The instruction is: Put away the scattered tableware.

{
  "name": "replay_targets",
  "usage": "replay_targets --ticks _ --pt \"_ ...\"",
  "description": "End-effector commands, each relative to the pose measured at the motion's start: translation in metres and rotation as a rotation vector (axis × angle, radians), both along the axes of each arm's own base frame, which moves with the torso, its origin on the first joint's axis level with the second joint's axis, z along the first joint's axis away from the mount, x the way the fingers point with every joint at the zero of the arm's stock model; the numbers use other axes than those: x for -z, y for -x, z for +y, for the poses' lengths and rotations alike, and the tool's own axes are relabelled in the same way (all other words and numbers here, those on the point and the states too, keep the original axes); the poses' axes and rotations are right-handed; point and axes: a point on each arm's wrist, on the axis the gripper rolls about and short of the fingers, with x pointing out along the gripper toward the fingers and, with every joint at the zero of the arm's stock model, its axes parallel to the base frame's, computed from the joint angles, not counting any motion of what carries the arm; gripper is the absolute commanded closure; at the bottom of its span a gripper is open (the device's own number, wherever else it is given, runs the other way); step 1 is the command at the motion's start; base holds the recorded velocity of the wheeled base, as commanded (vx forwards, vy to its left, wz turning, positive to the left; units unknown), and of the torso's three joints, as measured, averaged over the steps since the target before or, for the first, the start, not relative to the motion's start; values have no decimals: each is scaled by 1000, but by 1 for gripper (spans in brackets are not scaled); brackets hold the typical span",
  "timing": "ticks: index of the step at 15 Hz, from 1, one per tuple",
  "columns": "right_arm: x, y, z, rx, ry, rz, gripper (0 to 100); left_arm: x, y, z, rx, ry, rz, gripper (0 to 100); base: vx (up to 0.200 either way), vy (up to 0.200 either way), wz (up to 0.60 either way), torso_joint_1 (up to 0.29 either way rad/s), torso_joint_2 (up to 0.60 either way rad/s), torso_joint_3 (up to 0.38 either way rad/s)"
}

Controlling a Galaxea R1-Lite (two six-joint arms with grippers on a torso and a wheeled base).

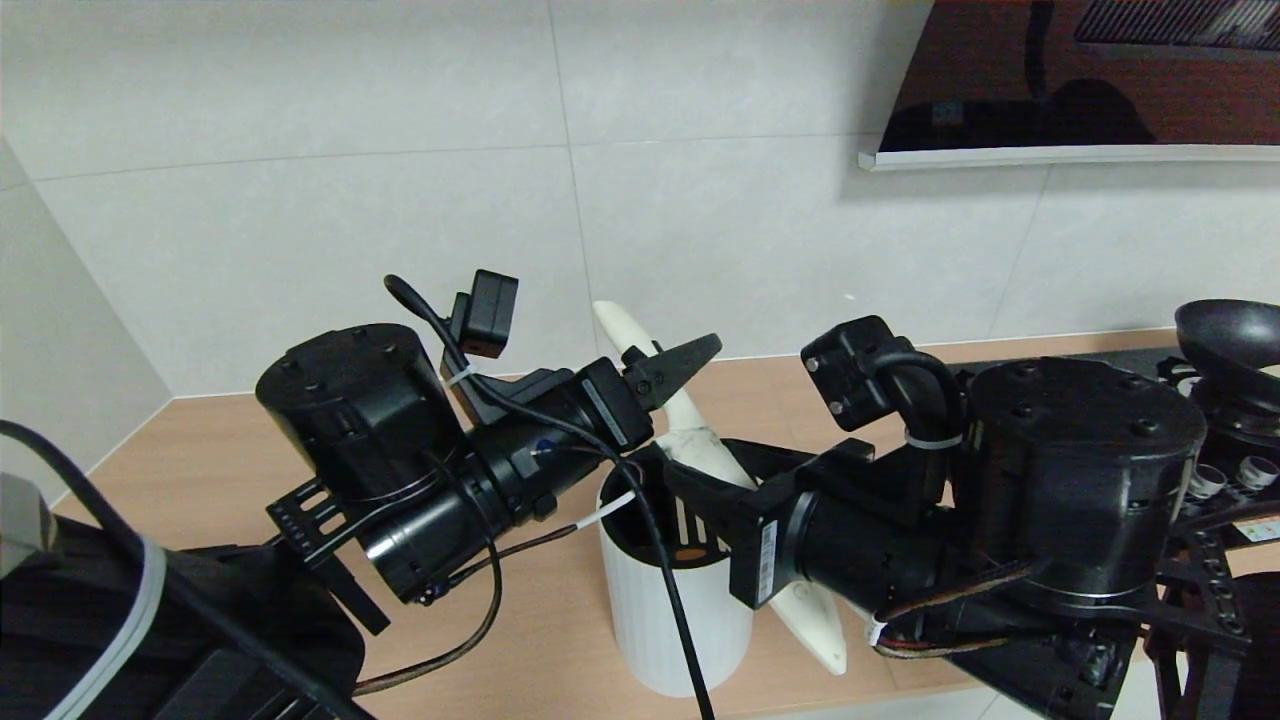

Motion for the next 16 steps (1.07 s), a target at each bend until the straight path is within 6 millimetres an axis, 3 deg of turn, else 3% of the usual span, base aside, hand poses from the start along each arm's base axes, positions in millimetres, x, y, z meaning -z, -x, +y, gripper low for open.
replay_targets --ticks 1,15,16 --pt "-1 0 0 0 -2 -1 100 -1 0 0 0 2 -1 100 0 0 0 0 0 0" --pt "-7 -4 -8 26 -23 -12 100 0 1 0 2 3 0 100 0 0 0 0 0 0" --pt "-7 -4 -8 26 -23 -12 0 -1 0 0 2 4 -1 100 0 0 0 0 0 0"
